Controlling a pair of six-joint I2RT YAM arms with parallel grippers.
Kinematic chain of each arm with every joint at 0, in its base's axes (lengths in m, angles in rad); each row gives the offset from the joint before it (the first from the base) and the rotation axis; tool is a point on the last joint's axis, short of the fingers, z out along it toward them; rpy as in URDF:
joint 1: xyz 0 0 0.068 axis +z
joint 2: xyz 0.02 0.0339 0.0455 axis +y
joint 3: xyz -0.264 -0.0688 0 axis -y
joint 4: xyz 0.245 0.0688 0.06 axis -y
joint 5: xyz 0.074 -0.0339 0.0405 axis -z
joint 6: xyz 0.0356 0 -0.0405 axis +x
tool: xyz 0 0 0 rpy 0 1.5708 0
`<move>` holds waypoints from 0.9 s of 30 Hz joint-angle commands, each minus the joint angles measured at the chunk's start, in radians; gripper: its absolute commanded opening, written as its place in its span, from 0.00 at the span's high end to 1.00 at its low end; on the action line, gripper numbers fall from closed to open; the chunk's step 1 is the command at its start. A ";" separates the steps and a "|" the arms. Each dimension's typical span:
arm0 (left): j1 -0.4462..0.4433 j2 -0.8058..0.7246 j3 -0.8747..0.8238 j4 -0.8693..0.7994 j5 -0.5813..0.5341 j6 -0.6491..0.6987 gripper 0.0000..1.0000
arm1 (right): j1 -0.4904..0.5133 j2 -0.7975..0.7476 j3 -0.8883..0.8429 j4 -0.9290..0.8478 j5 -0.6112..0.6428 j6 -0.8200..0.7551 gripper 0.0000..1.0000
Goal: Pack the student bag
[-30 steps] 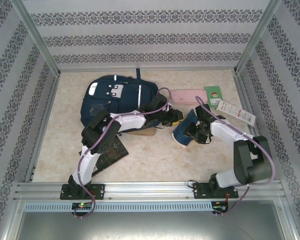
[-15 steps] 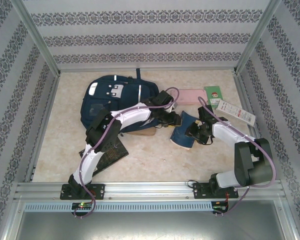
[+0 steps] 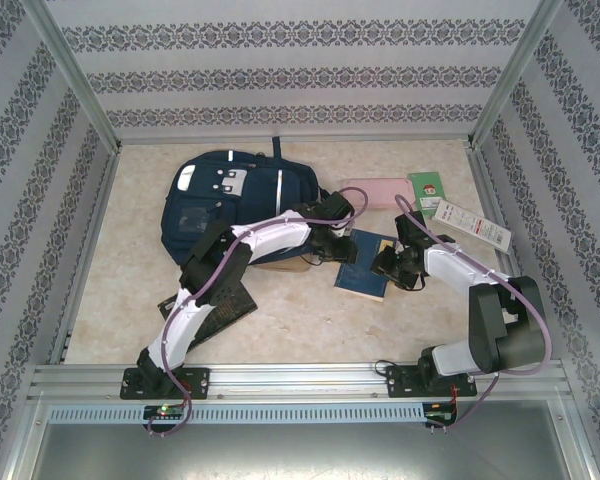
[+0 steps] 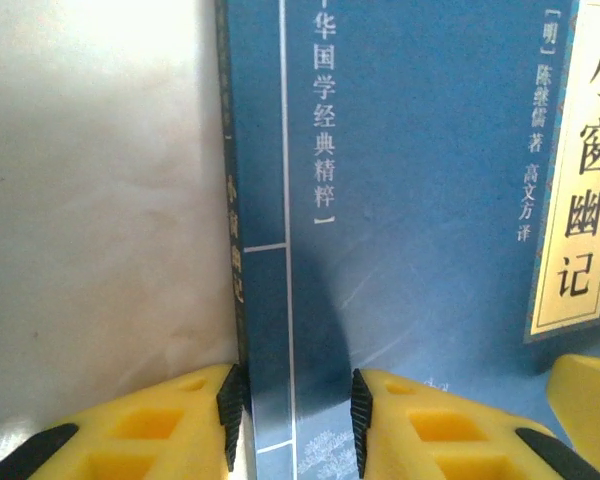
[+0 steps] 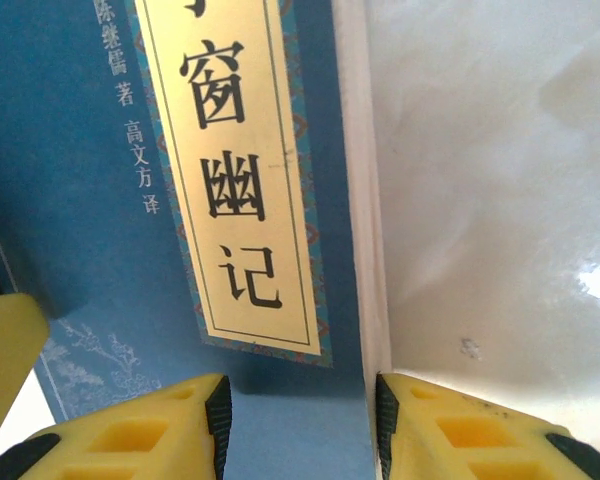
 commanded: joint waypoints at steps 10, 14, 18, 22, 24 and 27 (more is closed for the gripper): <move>-0.040 0.011 -0.023 -0.133 -0.057 -0.016 0.61 | 0.048 0.116 0.065 -0.023 0.087 -0.033 0.66; -0.042 0.012 -0.045 -0.089 0.009 -0.059 0.61 | 0.052 0.129 0.085 -0.017 0.058 -0.064 0.68; -0.034 -0.037 -0.115 0.144 0.244 -0.116 0.62 | 0.055 0.125 0.074 0.041 -0.023 -0.064 0.67; -0.005 -0.112 -0.235 0.520 0.433 -0.278 0.62 | 0.060 0.120 0.077 0.038 -0.032 -0.061 0.67; 0.010 -0.130 -0.276 0.653 0.475 -0.356 0.63 | 0.060 0.110 0.075 0.038 -0.032 -0.060 0.67; 0.015 -0.134 -0.305 0.747 0.501 -0.399 0.64 | 0.059 0.097 0.076 0.034 -0.029 -0.059 0.67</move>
